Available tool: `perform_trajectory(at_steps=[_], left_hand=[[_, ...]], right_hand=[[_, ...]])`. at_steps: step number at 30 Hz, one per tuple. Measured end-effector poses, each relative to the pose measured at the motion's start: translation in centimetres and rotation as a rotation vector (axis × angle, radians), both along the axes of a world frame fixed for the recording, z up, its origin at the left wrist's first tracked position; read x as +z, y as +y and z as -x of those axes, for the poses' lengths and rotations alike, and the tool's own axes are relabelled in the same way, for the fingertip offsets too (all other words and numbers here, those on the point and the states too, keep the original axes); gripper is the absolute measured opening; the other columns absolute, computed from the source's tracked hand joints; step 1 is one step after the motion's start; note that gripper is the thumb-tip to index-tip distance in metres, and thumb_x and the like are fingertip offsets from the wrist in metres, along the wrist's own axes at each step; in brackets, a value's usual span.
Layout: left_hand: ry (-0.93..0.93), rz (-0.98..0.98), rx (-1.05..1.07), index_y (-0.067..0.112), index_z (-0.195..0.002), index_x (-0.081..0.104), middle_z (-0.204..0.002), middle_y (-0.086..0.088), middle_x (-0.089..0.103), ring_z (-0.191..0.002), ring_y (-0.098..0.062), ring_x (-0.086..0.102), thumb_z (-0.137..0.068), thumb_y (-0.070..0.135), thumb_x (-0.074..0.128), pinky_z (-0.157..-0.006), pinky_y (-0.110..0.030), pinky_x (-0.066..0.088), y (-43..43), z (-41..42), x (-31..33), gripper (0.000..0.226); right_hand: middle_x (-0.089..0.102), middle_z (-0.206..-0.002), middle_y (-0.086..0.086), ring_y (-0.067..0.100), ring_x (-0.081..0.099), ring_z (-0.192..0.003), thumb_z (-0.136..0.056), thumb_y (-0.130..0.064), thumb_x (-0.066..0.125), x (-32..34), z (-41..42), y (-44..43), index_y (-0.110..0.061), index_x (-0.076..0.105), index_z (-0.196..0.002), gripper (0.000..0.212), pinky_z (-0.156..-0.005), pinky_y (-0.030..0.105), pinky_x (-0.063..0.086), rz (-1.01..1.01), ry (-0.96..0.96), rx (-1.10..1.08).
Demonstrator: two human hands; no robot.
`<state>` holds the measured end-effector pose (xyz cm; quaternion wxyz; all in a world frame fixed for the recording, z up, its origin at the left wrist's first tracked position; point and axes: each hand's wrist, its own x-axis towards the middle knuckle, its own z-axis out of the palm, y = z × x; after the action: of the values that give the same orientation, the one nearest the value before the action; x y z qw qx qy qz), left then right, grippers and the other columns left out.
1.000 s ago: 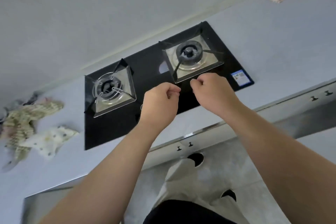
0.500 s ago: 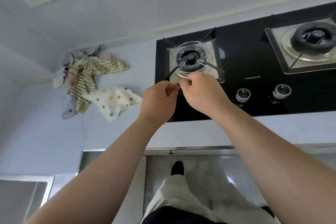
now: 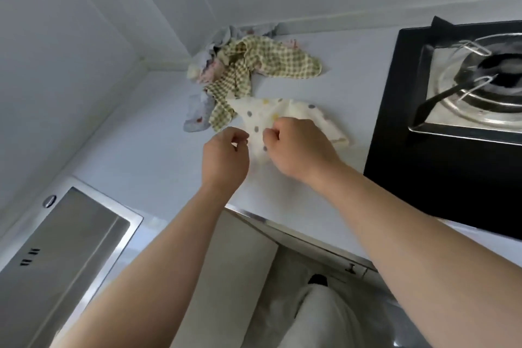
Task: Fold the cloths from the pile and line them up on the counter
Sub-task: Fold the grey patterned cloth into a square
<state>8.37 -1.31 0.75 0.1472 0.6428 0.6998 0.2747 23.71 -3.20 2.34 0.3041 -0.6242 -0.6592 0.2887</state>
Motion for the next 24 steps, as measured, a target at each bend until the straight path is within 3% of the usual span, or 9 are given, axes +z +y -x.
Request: perform_trajectory(at_steps=[4,8,12,14,16,19,24], left_hand=[[0.078,-0.062,0.086,0.020,-0.109,0.067,-0.111,0.008,0.064,-0.089,-0.016,0.061,-0.090,0.012,0.054,-0.081,-0.023,0.042,3.1,4.8,-3.1,0.025],[0.330,-0.067,0.101,0.017,-0.125,0.063,-0.141,-0.006,0.050,-0.129,-0.031,0.046,-0.090,0.022,0.054,-0.110,-0.040,0.035,6.9,8.7,-5.2,0.037],[0.366,-0.046,0.073,0.015,-0.123,0.066,-0.131,-0.007,0.053,-0.128,-0.034,0.045,-0.088,0.043,0.036,-0.107,-0.044,0.038,8.8,10.2,-6.1,0.054],[0.396,-0.064,0.041,0.013,-0.118,0.066,-0.124,-0.009,0.057,-0.125,-0.034,0.047,-0.087,0.042,0.031,-0.104,-0.045,0.041,8.9,10.4,-6.4,0.055],[0.401,-0.066,0.045,0.011,-0.118,0.066,-0.125,-0.012,0.060,-0.125,-0.035,0.047,-0.093,0.033,0.038,-0.102,-0.045,0.040,8.7,10.5,-6.4,0.043],[0.336,-0.100,0.032,0.014,-0.124,0.066,-0.125,-0.012,0.061,-0.119,-0.036,0.051,-0.091,0.021,0.046,-0.099,-0.043,0.040,8.3,10.6,-6.1,0.039],[0.078,-0.260,0.041,0.018,-0.121,0.071,-0.127,-0.008,0.062,-0.115,-0.031,0.055,-0.086,0.011,0.048,-0.094,-0.037,0.043,7.7,12.1,-4.2,0.041]], right_hand=[[0.056,-0.080,0.006,0.031,0.049,-0.076,-0.101,-0.030,0.038,-3.0,3.6,2.1,-0.013,0.044,-0.077,0.030,-0.067,0.034,0.034,-0.179,-0.099,0.034],[0.053,-0.073,0.007,0.029,0.042,-0.066,-0.100,-0.026,0.042,-5.4,6.0,4.0,-0.016,0.037,-0.075,0.027,-0.063,0.036,0.029,-0.481,-0.136,-0.032],[0.056,-0.060,0.008,0.025,0.029,-0.052,-0.093,-0.024,0.050,-7.4,7.3,4.6,-0.016,0.043,-0.067,0.027,-0.057,0.037,0.036,-0.717,-0.174,-0.142],[0.055,-0.060,0.007,0.026,0.030,-0.052,-0.093,-0.024,0.052,-7.6,7.5,4.6,-0.018,0.040,-0.068,0.028,-0.058,0.037,0.036,-0.767,-0.205,-0.151],[0.055,-0.061,0.006,0.028,0.037,-0.051,-0.094,-0.024,0.052,-7.6,7.5,4.4,-0.020,0.037,-0.069,0.029,-0.058,0.037,0.036,-0.793,-0.230,-0.143],[0.063,-0.071,0.005,0.034,0.056,-0.061,-0.098,-0.030,0.042,-7.0,7.4,3.9,-0.014,0.049,-0.070,0.032,-0.063,0.041,0.043,-0.732,-0.342,-0.123],[0.049,-0.075,-0.003,0.028,0.050,-0.072,-0.102,-0.031,0.042,-4.9,8.2,1.8,-0.019,0.042,-0.075,0.030,-0.076,0.042,0.042,-0.544,-0.464,-0.099]])
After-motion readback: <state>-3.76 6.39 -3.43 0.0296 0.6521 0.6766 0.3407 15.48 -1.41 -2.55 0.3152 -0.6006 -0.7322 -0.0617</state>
